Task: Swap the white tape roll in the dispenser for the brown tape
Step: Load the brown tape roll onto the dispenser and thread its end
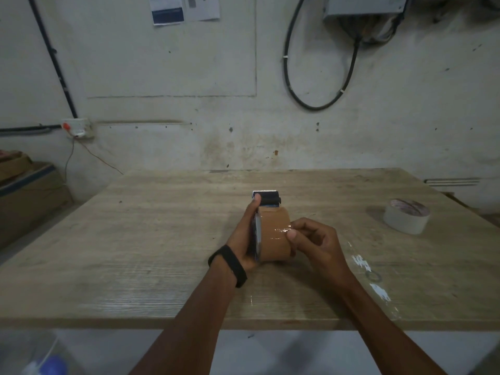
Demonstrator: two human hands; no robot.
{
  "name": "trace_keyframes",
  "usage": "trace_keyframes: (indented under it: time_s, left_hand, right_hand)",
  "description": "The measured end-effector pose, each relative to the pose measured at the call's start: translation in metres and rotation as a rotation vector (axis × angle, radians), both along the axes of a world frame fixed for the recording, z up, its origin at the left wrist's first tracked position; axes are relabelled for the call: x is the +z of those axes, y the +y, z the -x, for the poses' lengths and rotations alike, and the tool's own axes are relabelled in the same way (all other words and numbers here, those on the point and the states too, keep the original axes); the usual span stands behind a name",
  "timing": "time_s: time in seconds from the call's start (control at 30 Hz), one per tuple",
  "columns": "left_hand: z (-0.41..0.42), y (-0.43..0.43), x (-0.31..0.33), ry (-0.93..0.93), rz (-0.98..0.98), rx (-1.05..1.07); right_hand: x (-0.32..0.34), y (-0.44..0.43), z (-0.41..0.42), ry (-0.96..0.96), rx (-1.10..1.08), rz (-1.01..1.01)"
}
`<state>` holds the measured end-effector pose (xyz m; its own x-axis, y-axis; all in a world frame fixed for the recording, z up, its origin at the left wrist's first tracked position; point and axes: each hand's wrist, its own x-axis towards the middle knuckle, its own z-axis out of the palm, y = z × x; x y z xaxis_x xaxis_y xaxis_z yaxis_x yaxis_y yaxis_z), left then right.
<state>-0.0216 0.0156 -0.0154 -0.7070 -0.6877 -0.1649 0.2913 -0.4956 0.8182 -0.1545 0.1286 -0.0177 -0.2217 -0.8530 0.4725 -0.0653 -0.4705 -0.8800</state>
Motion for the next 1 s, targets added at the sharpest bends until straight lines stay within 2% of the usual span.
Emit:
trace_keyframes:
  time_s: [0.2,0.27,0.37,0.43,0.53,0.67,1.0]
  left_hand:
    - [0.004,-0.002,0.003,0.066,-0.078,0.005]
    - [0.004,-0.005,-0.002,0.099,-0.089,-0.003]
    - [0.004,-0.005,-0.005,0.13,-0.059,-0.008]
    - [0.005,-0.002,-0.004,0.123,-0.027,-0.014]
    - [0.007,-0.002,-0.005,0.116,0.0,-0.018]
    - [0.009,-0.003,-0.005,0.117,0.038,-0.052]
    - [0.008,-0.003,-0.005,0.044,0.012,-0.047]
  right_hand:
    - [0.007,-0.003,-0.001,0.038,-0.033,0.043]
    - [0.015,-0.007,0.002,0.05,-0.116,0.066]
    - [0.041,-0.021,0.012,0.274,-0.22,0.049]
    - [0.061,-0.029,0.017,0.467,-0.149,0.005]
    - [0.081,-0.034,0.019,0.608,-0.006,-0.034]
    - [0.092,-0.036,0.021,0.716,0.058,-0.066]
    - [0.1,-0.037,0.021,0.972,-0.049,-0.053]
